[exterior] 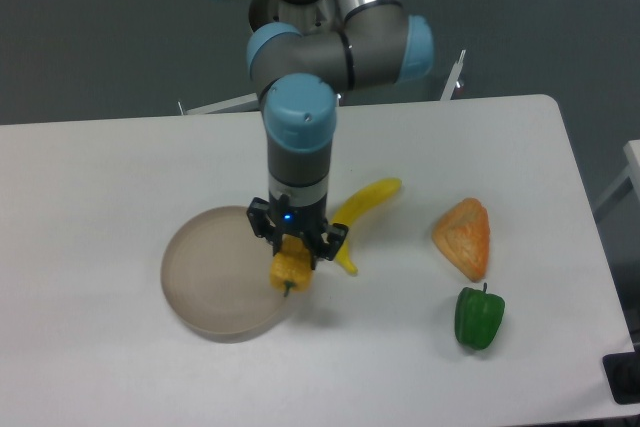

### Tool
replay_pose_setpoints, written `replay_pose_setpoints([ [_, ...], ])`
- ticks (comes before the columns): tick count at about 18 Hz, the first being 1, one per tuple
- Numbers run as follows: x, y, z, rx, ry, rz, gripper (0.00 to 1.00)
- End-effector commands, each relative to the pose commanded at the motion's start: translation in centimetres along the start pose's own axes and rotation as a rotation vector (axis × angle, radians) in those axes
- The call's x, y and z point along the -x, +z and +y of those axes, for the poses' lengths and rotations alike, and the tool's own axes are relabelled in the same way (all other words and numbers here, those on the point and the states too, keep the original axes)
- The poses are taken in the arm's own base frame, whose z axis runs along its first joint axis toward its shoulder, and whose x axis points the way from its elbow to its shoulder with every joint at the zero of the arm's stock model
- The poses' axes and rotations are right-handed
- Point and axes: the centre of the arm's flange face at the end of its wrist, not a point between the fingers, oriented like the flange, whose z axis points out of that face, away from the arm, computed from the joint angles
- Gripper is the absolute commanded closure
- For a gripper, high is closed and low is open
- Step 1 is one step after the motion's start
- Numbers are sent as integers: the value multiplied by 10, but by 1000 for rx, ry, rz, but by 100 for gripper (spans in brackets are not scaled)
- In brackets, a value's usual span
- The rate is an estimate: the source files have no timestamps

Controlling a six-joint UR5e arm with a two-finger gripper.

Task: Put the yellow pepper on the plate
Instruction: 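Carry the held yellow pepper over the beige plate and lower it, then set the yellow pepper on the plate and open the gripper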

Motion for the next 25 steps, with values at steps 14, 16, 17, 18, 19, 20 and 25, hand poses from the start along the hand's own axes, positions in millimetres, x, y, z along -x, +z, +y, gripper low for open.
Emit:
replay_pose_setpoints([
  [14, -52, 41, -15, 13, -81, 10, 55],
  [16, -50, 43, -18, 11, -78, 10, 55],
  [17, -49, 44, -19, 13, -79, 10, 55],
  [18, -49, 45, -20, 13, -75, 10, 54],
  [19, -49, 45, -20, 13, -75, 10, 54],
  [20, -49, 46, -20, 14, -73, 11, 53],
  [25, -47, 55, -20, 22, -68, 12, 50],
])
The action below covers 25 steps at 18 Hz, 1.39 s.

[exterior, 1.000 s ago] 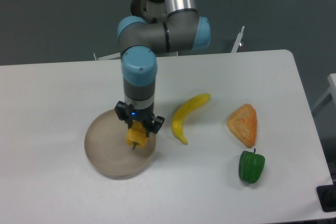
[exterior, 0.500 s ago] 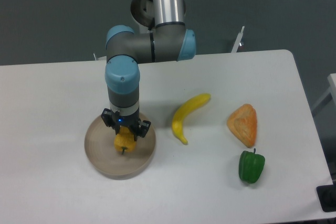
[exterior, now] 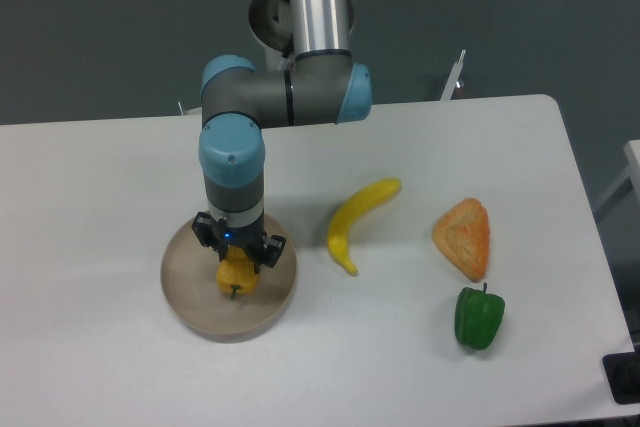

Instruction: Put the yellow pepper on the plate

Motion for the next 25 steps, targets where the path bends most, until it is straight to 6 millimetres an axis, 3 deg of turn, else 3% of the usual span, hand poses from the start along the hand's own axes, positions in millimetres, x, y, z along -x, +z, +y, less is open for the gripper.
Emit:
replay_pose_setpoints([
  [4, 0, -1, -1, -6, 0, -2, 46],
  [9, 0, -4, -2, -13, 7, -6, 0],
  [13, 1, -15, -3, -33, 12, -12, 0],
  [15, 6, -36, -3, -67, 30, -28, 0],
  [20, 57, -69, 5, -103, 21, -86, 0],
  [22, 90, -101, 18, -133, 0, -143, 0],
  [25, 123, -109, 32, -128, 29, -169, 0],
])
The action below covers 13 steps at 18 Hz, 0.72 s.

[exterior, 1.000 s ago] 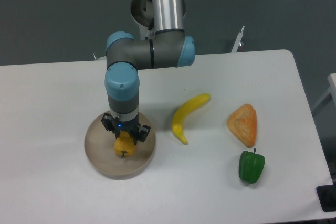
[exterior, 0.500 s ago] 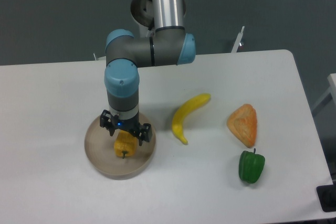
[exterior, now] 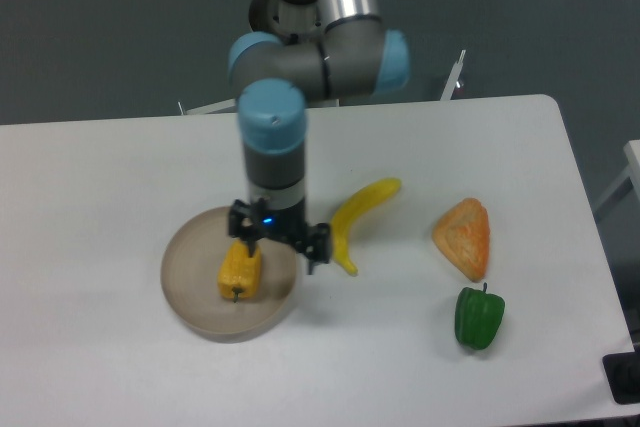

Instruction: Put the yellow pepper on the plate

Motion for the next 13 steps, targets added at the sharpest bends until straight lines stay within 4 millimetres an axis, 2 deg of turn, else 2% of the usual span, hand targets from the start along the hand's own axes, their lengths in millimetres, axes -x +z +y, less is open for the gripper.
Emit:
replay_pose_setpoints([
  [1, 20, -4, 9, 1, 0, -15, 0],
  [3, 45, -8, 20, 3, 17, -32, 0],
  [5, 83, -13, 34, 4, 74, -58, 0],
  [7, 108, -18, 47, 8, 99, -76, 0],
  [9, 115, -18, 51, 19, 167, -85, 0],
  [13, 125, -27, 49, 21, 170, -113, 0],
])
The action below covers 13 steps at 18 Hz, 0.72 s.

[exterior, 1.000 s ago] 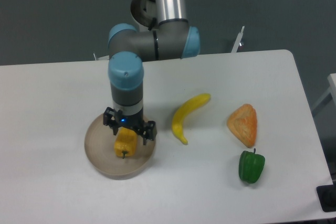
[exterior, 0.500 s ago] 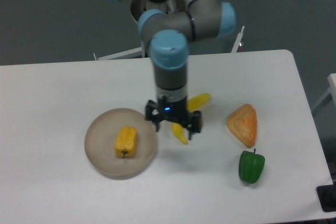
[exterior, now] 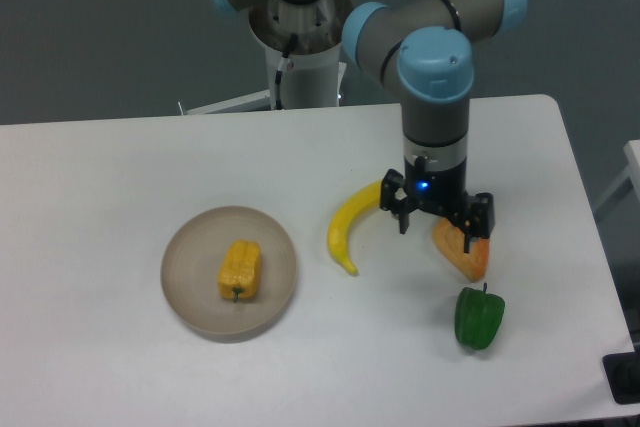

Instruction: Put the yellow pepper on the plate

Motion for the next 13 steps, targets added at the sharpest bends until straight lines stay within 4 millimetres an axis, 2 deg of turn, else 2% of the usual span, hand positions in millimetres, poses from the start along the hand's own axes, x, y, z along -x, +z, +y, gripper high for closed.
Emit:
replay_pose_setpoints([
  [13, 2, 6, -5, -7, 4, -14, 0],
])
